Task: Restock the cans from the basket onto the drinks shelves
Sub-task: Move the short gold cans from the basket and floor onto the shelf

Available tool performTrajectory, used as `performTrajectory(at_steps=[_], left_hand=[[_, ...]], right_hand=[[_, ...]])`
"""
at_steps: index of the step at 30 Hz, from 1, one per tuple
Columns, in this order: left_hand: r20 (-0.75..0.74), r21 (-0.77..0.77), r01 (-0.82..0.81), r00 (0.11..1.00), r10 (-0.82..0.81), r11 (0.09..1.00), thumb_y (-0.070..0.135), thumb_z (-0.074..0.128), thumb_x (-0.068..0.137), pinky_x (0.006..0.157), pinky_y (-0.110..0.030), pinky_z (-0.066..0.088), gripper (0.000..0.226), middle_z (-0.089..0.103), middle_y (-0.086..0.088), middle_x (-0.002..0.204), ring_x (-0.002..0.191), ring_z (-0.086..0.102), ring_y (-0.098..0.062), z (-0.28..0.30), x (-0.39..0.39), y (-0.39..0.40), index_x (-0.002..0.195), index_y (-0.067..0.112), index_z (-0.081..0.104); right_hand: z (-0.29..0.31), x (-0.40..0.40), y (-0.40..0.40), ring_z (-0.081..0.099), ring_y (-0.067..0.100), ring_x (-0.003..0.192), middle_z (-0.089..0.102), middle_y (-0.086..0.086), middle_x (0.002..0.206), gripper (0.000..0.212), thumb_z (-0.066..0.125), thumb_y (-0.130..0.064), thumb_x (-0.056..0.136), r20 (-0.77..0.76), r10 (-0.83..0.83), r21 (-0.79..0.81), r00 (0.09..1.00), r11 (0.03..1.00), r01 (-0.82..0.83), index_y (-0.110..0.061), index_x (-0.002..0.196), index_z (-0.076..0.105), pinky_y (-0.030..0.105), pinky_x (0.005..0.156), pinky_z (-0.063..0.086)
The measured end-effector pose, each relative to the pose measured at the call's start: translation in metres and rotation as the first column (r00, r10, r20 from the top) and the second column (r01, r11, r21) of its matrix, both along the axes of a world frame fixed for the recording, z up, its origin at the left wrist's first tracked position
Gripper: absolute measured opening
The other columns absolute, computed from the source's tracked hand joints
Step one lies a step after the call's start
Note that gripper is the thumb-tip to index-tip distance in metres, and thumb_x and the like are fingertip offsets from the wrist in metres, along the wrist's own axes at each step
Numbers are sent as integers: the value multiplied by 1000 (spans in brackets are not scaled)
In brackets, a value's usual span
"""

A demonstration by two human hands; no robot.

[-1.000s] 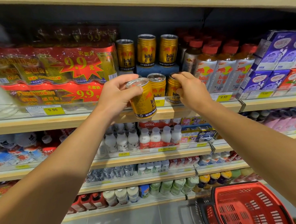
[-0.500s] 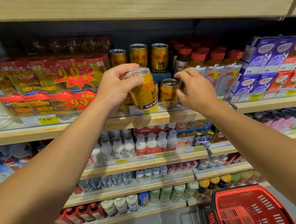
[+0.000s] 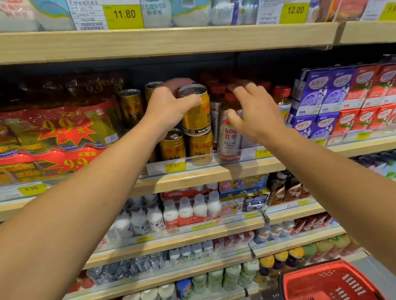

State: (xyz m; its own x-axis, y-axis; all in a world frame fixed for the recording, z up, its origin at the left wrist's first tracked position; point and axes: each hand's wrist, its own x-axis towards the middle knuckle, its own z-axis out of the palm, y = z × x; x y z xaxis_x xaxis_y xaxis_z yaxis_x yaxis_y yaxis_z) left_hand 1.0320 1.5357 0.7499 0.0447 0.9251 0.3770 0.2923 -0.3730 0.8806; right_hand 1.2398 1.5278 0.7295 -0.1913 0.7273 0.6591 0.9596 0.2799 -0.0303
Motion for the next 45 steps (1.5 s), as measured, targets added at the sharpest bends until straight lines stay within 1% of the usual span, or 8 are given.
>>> performTrajectory(at_steps=[5, 9, 13, 18, 24, 31, 36, 45], left_hand=[[-71, -43, -46, 997, 43, 998, 36, 75, 76, 92, -38, 55, 52, 64, 2, 121, 108, 60, -15, -6, 9, 13, 126, 28, 61], [-51, -102, -65, 997, 60, 993, 48, 73, 63, 88, -41, 57, 64, 64, 4, 120, 107, 62, -16, -11, 11, 18, 125, 33, 62], [-104, -105, -41, 994, 30, 994, 34, 70, 80, 93, -40, 54, 50, 60, 4, 125, 112, 58, -16, -10, 15, 22, 128, 34, 58], [-312, -73, -46, 950, 21, 996, 41, 69, 85, 93, -33, 50, 56, 52, 3, 136, 116, 50, -12, -4, 12, 23, 137, 31, 50], [-606, 75, -86, 787, 114, 993, 46, 74, 79, 79, -27, 42, 66, 55, 0, 133, 104, 49, -10, 11, 18, 23, 137, 23, 50], [-657, 40, -11, 753, 35, 999, 27, 70, 83, 88, -28, 45, 66, 46, -3, 146, 126, 48, -21, 17, 15, 23, 144, 25, 43], [-670, 85, -17, 739, 70, 996, 40, 71, 84, 84, -26, 40, 67, 47, -3, 144, 123, 49, -19, 15, 14, 21, 143, 24, 44], [-669, 52, -7, 743, 40, 999, 34, 69, 87, 87, -27, 42, 65, 46, -3, 147, 127, 48, -21, 13, 12, 22, 145, 28, 41]], right_hand=[[-3, -1, 7, 54, 37, 93, 60, 16, 101, 36, 53, -36, 90, 70, -17, 10, 997, 1000, 16, -7, 110, 59, 43, 82, 39], [-8, 1, 9, 54, 35, 90, 60, 14, 99, 34, 52, -36, 90, 73, -4, 32, 997, 999, 2, -8, 108, 58, 42, 81, 38], [-9, 3, 11, 54, 35, 90, 61, 14, 100, 36, 53, -36, 89, 66, 7, 48, 998, 999, -10, -8, 110, 58, 43, 82, 38], [-12, 4, 12, 54, 34, 91, 61, 13, 101, 37, 52, -37, 90, 58, 18, 54, 998, 998, -21, -8, 112, 58, 42, 84, 37], [-11, 4, 12, 53, 31, 94, 60, 11, 104, 38, 51, -38, 91, 37, 30, 45, 999, 998, -32, -10, 115, 57, 41, 85, 36], [-11, 4, 12, 53, 32, 97, 60, 11, 108, 38, 51, -38, 91, 9, 39, 26, 999, 999, -40, -11, 118, 56, 42, 90, 37], [-12, 4, 12, 53, 30, 97, 60, 10, 107, 36, 51, -37, 91, 6, 46, 21, 999, 999, -46, -11, 116, 56, 42, 91, 37], [-11, 5, 12, 53, 30, 99, 60, 10, 109, 38, 51, -37, 91, 10, 45, 2, 999, 999, -45, -11, 118, 56, 42, 92, 36]])
